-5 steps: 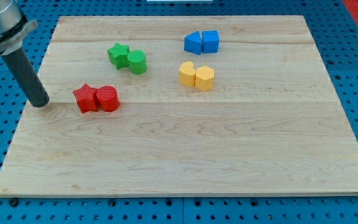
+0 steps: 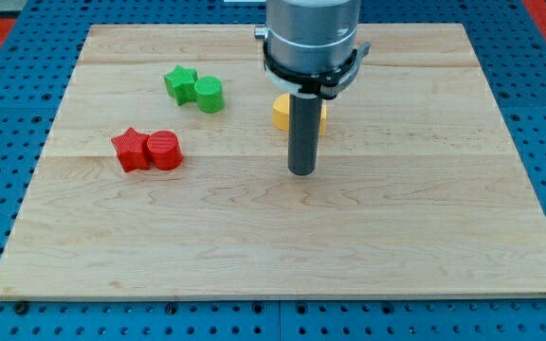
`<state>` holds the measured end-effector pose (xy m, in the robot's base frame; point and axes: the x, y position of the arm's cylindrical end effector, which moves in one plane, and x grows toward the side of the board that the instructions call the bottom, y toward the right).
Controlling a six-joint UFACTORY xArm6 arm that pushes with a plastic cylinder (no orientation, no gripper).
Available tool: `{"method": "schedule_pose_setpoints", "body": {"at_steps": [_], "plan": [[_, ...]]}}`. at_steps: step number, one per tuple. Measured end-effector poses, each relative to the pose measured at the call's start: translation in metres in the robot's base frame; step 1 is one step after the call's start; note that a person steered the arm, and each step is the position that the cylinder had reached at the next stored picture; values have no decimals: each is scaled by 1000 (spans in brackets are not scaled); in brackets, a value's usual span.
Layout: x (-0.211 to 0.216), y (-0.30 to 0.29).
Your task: Push the blue triangle to the top right of the green circle
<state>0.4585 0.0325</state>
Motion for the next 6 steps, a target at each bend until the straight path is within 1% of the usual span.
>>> {"method": "schedule_pose_setpoints", "body": {"at_steps": [1,2,3,4,5,6], "plan": [[-10,0],[-27,17],[-71,86],[-104,92],[-131,57],[-181,34]]}}
